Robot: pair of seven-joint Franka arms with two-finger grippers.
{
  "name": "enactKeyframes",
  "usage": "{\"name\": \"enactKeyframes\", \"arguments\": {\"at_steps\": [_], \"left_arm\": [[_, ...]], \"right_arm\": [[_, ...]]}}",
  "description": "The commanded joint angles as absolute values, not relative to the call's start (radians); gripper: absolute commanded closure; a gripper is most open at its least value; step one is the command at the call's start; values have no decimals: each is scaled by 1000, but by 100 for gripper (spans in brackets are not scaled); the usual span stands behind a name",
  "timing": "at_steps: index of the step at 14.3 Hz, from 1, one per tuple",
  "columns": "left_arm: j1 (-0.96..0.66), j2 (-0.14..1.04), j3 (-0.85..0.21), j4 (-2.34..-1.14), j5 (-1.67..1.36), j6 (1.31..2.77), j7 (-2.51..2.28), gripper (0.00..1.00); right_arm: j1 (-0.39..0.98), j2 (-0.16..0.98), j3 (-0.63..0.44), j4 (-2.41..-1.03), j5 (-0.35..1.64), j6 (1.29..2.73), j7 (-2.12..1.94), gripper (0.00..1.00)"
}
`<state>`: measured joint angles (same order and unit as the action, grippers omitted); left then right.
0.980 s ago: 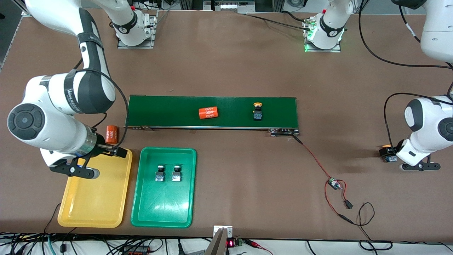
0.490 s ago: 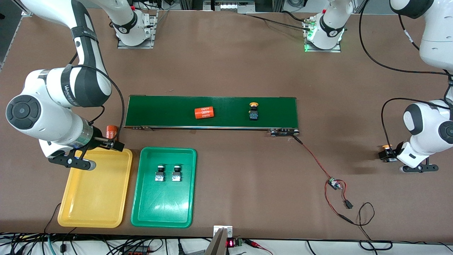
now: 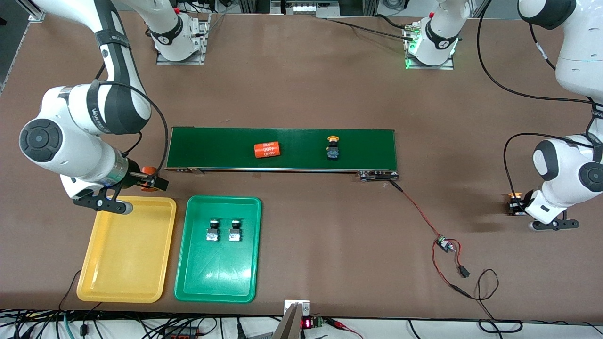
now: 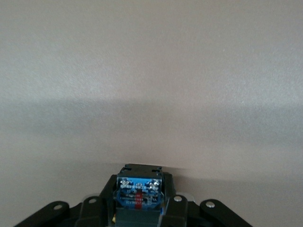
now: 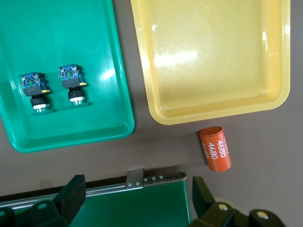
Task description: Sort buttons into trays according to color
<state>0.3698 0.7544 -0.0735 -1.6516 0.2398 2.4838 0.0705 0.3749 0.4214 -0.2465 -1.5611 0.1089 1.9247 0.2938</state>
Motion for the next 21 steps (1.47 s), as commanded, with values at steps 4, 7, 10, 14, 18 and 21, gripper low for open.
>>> {"name": "enactKeyframes", "arguments": {"at_steps": [4, 7, 10, 14, 18, 21], "left_arm": [[364, 615, -178, -1634, 216, 2138, 94, 82], [362, 566, -303, -1634, 216, 1976, 94, 82], [362, 555, -463, -1634, 207, 1869, 69, 82], [338, 568, -601, -1657, 46, 1859, -127, 83], [275, 571, -656, -1736, 40, 1984, -289, 85], [273, 566, -705, -1869, 41, 2181, -395, 85]], "right_arm": [[399, 390, -235, -1600, 91, 1937, 284, 0], [469, 391, -235, -1601, 91, 1913, 304, 0], [492, 393, -235, -1601, 91, 1910, 302, 0], [520, 394, -235, -1601, 91, 1865, 304, 0], [525, 403, -235, -1601, 91, 1862, 299, 0], [526, 410, -235, -1600, 100, 1862, 302, 0]]}}
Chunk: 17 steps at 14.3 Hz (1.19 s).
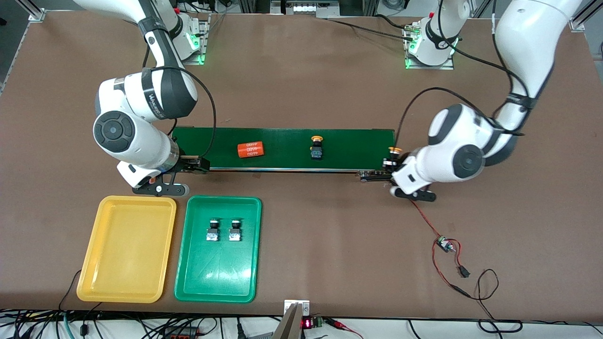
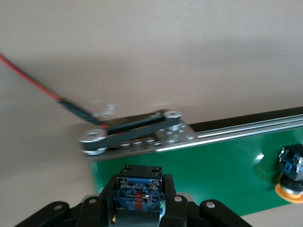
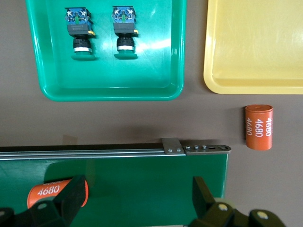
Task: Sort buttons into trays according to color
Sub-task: 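Place the yellow button on the belt while the right gripper reaches the belt, then withdraw the left gripper while the right gripper grasps a yellow button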
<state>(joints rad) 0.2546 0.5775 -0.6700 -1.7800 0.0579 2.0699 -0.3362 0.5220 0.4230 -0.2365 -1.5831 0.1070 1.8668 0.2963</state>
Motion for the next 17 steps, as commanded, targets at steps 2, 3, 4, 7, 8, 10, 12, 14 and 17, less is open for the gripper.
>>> {"name": "enactKeyframes", "arguments": {"at_steps": [2, 3, 4, 7, 8, 10, 12, 14, 17], "left_arm": [[258, 565, -716, -1916, 52, 2258, -466, 84], [250, 565, -721, -1917, 52, 2256, -480, 84], [247, 560, -732, -1927, 52, 2256, -500, 84], [244, 563, -736, -1927, 55, 2272, -509, 1], [245, 560, -738, -1919, 55, 2272, -506, 0], [256, 531, -738, -1913, 55, 2264, -503, 0], [259, 477, -729, -1898, 54, 2252, -503, 0], [258, 414, -701, -1832, 54, 2147, -502, 0], [177, 297, -538, -1769, 54, 2011, -418, 0]], "right_arm": [[566, 410, -236, -1601, 95, 1858, 307, 0], [575, 411, -236, -1601, 92, 1858, 325, 0], [577, 416, -235, -1603, 92, 1859, 339, 0], [613, 419, -235, -1605, 94, 1859, 344, 0], [630, 419, -236, -1605, 92, 1859, 363, 0], [653, 419, -235, -1605, 92, 1867, 393, 0], [670, 420, -235, -1606, 94, 1870, 405, 0], [702, 428, -235, -1606, 101, 1870, 408, 0], [783, 455, -235, -1605, 104, 1874, 477, 0]]}}
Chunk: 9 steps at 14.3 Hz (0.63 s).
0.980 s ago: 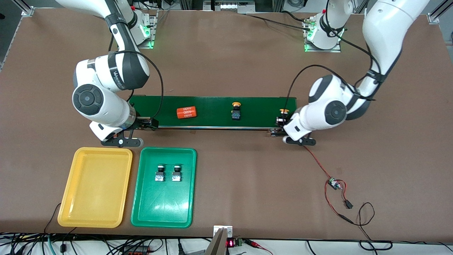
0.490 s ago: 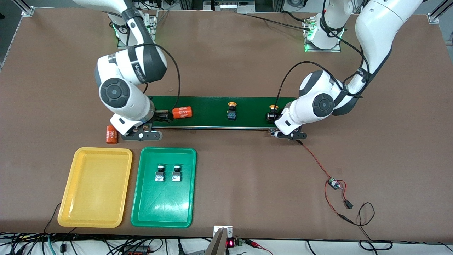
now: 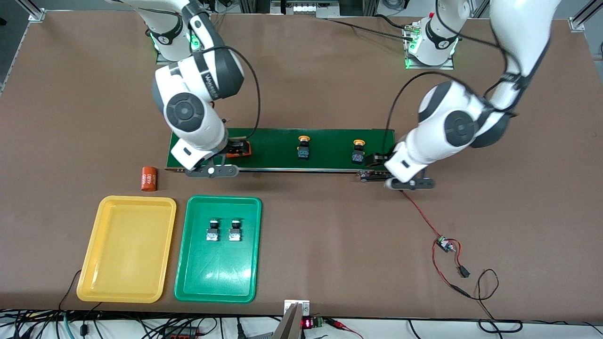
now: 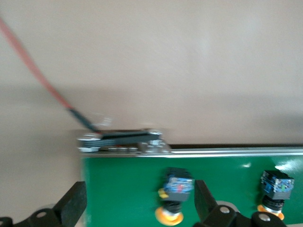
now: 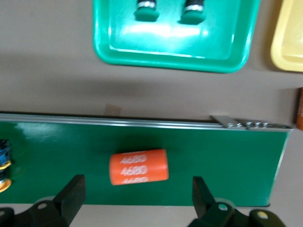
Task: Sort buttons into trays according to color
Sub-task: 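Withdraw the left gripper while the right gripper grasps a yellow button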
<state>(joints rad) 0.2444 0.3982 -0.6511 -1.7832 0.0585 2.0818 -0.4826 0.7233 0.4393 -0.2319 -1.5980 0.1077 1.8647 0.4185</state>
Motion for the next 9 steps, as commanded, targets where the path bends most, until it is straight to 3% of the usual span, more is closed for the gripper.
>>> {"name": "enactKeyframes", "arguments": {"at_steps": [1, 6, 9], "left_arm": [[148, 246, -476, -1772, 54, 1993, -358, 0], [89, 45, -263, -1773, 38, 1798, -190, 0], [57, -38, -196, -1763, 38, 1663, -114, 0]], "right_arm": [[804, 459, -235, -1603, 104, 1878, 485, 0], [874, 495, -235, -1600, 136, 1954, 576, 0], [902, 544, -235, -1597, 158, 2037, 586, 0]]}}
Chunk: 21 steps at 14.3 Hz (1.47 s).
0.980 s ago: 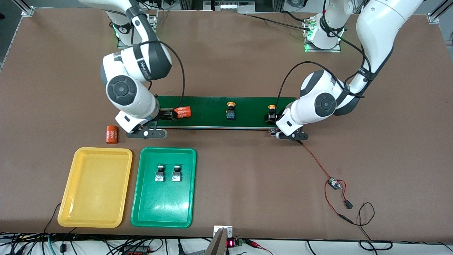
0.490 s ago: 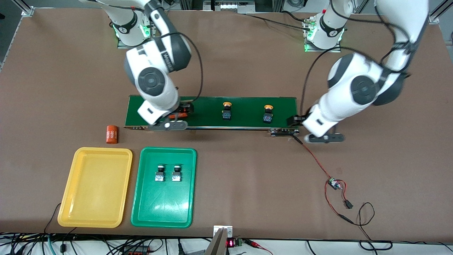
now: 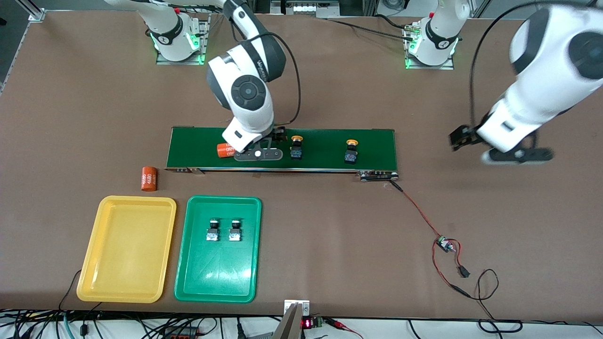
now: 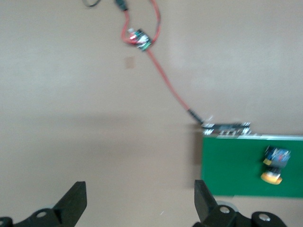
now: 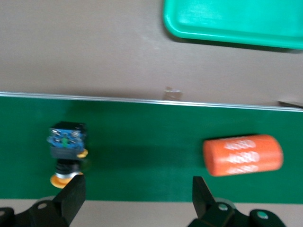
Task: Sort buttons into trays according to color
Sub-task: 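Withdraw the left gripper while the right gripper grasps a yellow button, then carry the yellow button into the yellow tray and open the right gripper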
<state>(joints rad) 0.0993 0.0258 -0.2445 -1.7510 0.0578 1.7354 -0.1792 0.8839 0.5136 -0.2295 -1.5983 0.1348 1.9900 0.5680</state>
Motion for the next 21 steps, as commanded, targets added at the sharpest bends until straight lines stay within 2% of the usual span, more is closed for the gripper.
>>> {"name": "enactKeyframes", "arguments": {"at_steps": [1, 4, 14, 17, 18, 20, 21], "left_arm": [[54, -46, -187, -1749, 40, 1634, -76, 0], [-6, -14, -88, -1619, 0, 1557, -48, 0], [-8, 9, -83, -1603, 14, 1580, -48, 0], [-6, 8, -86, -1603, 14, 1575, -38, 0], [-9, 8, -87, -1603, 14, 1575, -43, 0], [-12, 8, -95, -1603, 14, 1574, -48, 0], [-11, 8, -95, -1603, 12, 1571, -46, 0]], "right_arm": [[902, 564, -235, -1586, 184, 2060, 586, 0], [905, 629, -235, -1530, 229, 2066, 591, 0], [917, 704, -235, -1503, 276, 2114, 641, 0], [920, 715, -235, -1508, 273, 2112, 640, 34], [925, 713, -235, -1508, 275, 2106, 644, 59], [923, 712, -235, -1505, 275, 2103, 643, 81], [923, 710, -235, -1503, 273, 2105, 644, 88]]}}
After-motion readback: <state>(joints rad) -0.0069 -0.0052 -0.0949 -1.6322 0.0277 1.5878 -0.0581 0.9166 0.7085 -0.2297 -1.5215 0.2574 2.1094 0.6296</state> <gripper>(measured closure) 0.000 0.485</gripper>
